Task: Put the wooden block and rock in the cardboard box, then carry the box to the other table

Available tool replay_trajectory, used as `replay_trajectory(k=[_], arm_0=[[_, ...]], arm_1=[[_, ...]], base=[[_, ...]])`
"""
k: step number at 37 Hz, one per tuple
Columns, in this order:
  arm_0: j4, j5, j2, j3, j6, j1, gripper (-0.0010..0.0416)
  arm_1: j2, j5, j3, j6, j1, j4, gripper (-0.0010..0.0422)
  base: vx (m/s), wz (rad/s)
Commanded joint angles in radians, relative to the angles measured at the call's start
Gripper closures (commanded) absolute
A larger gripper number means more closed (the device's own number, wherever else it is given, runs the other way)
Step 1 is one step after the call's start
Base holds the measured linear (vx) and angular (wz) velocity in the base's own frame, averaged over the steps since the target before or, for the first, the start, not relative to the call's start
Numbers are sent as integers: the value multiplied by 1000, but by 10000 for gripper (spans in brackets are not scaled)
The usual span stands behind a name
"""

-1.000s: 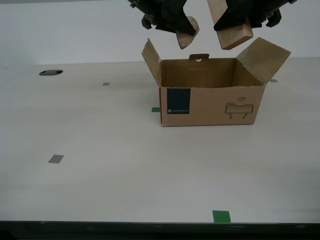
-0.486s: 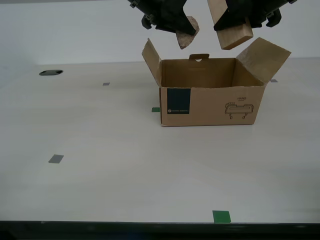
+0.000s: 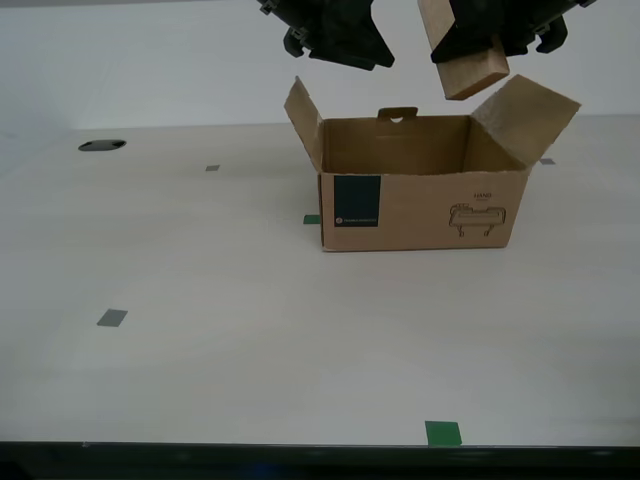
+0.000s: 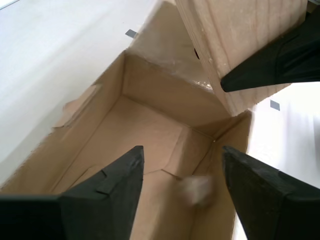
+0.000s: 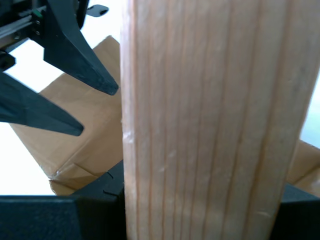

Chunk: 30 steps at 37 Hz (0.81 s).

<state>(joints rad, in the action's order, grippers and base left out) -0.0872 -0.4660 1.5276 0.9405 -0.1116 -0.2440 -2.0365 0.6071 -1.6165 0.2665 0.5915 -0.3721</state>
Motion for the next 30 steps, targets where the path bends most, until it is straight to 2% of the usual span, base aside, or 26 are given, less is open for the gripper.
replay_trajectory(k=[1, 12, 20, 24, 30], arm_0=[[4, 3, -1, 1, 1, 0, 297], [4, 3, -1, 1, 8, 0, 183], [-5, 3, -1, 1, 9, 0, 109], [-11, 3, -1, 1, 9, 0, 89], [-11, 3, -1, 1, 10, 0, 99]], arm_1=[[0, 6, -1, 2, 2, 1, 189], [0, 6, -1, -11, 3, 1, 160], [0, 6, -1, -17, 4, 1, 169], [0, 6, -1, -27, 4, 1, 176], [0, 6, -1, -69, 4, 1, 176]], base=[[0, 0], [0, 0], [0, 0], [0, 0], [0, 0]])
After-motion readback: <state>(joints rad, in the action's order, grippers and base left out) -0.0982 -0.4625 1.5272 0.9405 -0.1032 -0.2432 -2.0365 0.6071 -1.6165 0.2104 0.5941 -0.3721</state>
